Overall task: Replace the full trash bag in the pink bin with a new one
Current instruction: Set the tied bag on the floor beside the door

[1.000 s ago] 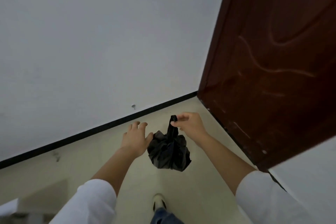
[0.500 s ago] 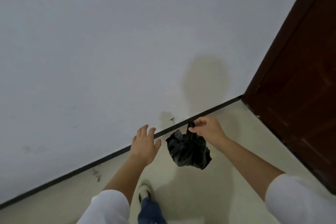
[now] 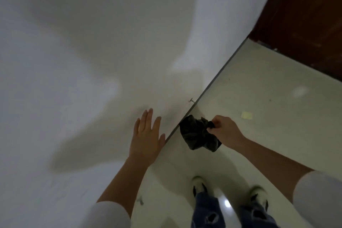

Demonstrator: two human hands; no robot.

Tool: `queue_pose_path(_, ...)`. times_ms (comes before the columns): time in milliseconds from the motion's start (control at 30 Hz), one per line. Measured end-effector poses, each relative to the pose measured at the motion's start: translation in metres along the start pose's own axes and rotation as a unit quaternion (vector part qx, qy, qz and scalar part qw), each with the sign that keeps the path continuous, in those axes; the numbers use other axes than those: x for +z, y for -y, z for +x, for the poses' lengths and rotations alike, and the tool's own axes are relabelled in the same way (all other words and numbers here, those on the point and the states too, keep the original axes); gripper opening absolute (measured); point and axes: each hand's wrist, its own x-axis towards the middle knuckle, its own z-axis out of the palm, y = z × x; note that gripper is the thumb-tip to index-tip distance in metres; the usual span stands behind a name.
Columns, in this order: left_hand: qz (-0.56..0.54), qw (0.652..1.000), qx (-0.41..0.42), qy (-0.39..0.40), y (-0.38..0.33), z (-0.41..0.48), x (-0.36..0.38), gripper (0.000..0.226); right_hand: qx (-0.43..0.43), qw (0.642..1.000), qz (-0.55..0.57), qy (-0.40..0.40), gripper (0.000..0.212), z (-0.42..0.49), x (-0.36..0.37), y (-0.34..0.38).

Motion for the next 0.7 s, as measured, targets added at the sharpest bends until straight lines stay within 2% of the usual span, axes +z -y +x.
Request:
queue_pose_path(200, 0.131, 0.981, 0.128, -0.064, 0.048, 0.040, 0.063, 0.066, 0.033, 0.999, -0.012, -0.006, 0.013, 0.055, 0.093, -0.027)
queue_pose_path(333, 0.216, 0.962, 0.123, -0.112, 0.054, 0.056, 0.095, 0.063, 0.097, 0.995, 0.018, -0.028, 0.027, 0.086, 0.139, -0.044)
queue_pose_path(433, 0.264, 0.946, 0.118, -0.149, 0.056, 0.062, 0.112, 0.064, 0.114, 0.990, 0.062, -0.058, 0.036, 0.107, 0.163, -0.050)
queue_pose_path(567, 0.325, 0.924, 0.114, -0.168, 0.060, 0.062, 0.125, 0.072, 0.115, 0.986, 0.095, -0.076, 0.021, 0.121, 0.183, -0.049)
queue_pose_path(700, 0.355, 0.913, 0.106, -0.171, 0.062, 0.063, 0.127, 0.075, 0.139, 0.986, 0.074, -0.047, 0.015, 0.127, 0.193, -0.054)
